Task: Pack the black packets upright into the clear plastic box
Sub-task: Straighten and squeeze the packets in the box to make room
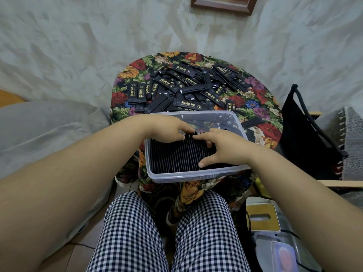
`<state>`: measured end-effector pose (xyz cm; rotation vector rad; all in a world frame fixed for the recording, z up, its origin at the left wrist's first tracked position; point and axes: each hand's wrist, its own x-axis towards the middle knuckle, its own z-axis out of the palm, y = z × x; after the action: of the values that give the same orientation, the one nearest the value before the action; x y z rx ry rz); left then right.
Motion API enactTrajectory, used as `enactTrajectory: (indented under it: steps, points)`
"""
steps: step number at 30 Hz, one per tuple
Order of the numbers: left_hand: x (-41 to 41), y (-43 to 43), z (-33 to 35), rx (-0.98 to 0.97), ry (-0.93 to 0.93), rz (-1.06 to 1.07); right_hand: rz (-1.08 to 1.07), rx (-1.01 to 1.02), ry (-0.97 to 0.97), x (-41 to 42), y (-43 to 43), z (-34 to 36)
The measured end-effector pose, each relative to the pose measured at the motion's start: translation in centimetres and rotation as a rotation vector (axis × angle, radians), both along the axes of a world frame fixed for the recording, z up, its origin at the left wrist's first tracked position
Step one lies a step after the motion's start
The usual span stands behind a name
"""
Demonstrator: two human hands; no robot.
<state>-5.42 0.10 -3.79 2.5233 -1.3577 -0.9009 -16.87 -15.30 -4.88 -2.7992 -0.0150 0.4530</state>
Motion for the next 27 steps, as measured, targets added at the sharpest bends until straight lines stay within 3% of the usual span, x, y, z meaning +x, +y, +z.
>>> enactTrajectory:
  steps: [3, 7, 9, 13, 27]
  points:
    - [0.0, 0.0, -0.3, -0.001, -0.021, -0.006, -0.041, 0.031, -0.091, -0.9, -0.9, 0.8]
    - [0.3, 0.0, 0.0, 0.025, 0.033, -0.019, -0.112, -0.045, -0.457, -3.1, -2.4, 1.0]
    - [0.4, -0.1, 0.1, 0.0, 0.057, -0.008, -0.177, -0.032, -0.533, -3.8, -2.8, 0.4]
    - [0.0, -0.5, -0.4, -0.005, 0.078, -0.021, -0.359, 0.104, -0.455, -4.3, -2.7, -0.3]
    - [-0.1, -2.2, -0.9, -0.039, 0.229, 0.002, -0.658, 0.524, -0.436, -3.8, -2.9, -2.0]
